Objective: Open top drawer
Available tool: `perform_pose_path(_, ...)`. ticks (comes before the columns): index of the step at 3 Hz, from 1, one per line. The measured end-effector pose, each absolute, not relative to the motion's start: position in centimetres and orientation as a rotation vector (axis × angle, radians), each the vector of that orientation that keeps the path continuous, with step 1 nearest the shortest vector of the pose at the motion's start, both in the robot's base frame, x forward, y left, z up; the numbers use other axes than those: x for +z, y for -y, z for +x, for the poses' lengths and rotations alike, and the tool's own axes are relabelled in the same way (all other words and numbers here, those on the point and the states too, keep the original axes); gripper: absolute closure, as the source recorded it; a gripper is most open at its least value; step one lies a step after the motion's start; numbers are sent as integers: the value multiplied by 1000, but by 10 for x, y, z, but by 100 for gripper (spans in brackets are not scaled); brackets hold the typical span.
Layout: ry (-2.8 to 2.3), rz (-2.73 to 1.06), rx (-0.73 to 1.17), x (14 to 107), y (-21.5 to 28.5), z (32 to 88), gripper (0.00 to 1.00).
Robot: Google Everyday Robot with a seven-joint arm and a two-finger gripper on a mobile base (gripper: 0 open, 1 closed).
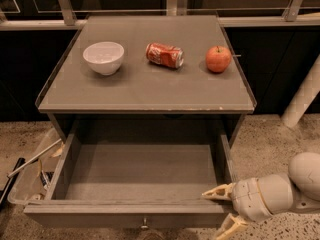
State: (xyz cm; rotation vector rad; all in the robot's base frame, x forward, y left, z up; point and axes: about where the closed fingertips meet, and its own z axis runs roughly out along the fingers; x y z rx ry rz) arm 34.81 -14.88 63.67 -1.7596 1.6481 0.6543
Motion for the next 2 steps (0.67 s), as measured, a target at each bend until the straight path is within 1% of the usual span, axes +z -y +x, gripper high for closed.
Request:
perform_pose_path(1,-1648,-1760,654,637,149,348,0)
perform_pose_path(2,-1648,-1760,654,637,149,348,0)
